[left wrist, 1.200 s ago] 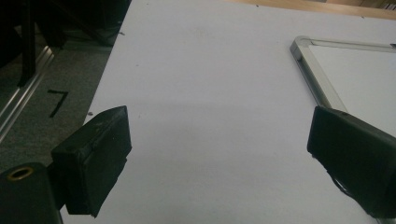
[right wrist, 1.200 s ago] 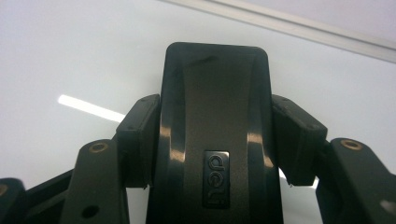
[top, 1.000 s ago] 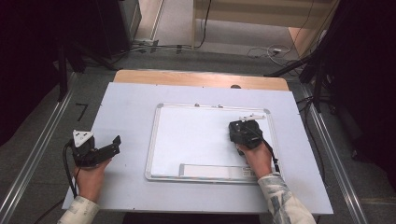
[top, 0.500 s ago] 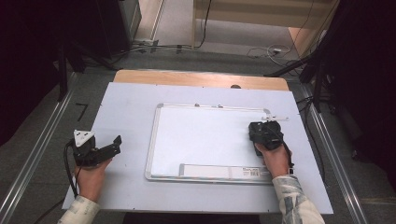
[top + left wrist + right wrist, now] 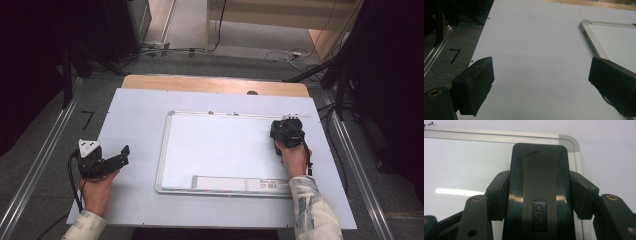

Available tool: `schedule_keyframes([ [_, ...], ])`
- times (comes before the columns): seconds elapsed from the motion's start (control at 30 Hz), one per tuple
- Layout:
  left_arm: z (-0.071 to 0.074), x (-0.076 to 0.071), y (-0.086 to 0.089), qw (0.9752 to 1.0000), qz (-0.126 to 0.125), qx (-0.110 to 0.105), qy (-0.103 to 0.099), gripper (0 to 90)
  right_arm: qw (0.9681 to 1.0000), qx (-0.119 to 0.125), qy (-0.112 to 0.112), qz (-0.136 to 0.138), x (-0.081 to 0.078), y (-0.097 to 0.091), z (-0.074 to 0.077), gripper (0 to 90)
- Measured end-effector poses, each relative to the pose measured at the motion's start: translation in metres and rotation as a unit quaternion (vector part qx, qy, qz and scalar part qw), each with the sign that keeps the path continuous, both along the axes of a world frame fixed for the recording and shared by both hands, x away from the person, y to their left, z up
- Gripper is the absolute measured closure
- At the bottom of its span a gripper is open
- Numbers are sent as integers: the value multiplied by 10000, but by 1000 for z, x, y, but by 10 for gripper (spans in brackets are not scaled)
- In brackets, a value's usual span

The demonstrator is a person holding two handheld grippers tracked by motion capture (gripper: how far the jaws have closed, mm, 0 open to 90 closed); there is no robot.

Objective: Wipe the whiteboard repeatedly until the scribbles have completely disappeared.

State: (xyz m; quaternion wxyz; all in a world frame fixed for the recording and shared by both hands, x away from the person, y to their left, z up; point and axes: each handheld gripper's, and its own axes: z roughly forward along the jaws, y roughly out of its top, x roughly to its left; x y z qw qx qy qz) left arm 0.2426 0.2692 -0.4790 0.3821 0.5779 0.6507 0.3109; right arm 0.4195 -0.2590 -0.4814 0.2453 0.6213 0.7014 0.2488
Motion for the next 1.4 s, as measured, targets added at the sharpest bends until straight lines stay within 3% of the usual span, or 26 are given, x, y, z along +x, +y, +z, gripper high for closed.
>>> schedule_keyframes([
  [0.3,0,0,0,10000,4,-8,-4,69,9991,-48,54,417,-10,25,0,376],
  [0.63,1,-2,0,10000,10,6,-19,70,9956,-101,78,924,-52,25,-1,376],
  [0.83,0,-2,1,10000,1,-3,-6,70,9964,-52,102,845,-64,5,-1,376],
  [1.07,1,-2,0,10000,-1,-1,-8,70,9989,21,24,467,-52,-16,-2,375],
  [1.23,0,-4,2,10000,20,-31,-20,70,9990,3,64,435,-52,-17,-1,375],
  [1.4,0,-5,4,10000,51,-32,-15,69,9986,0,104,514,-65,-14,-1,376],
])
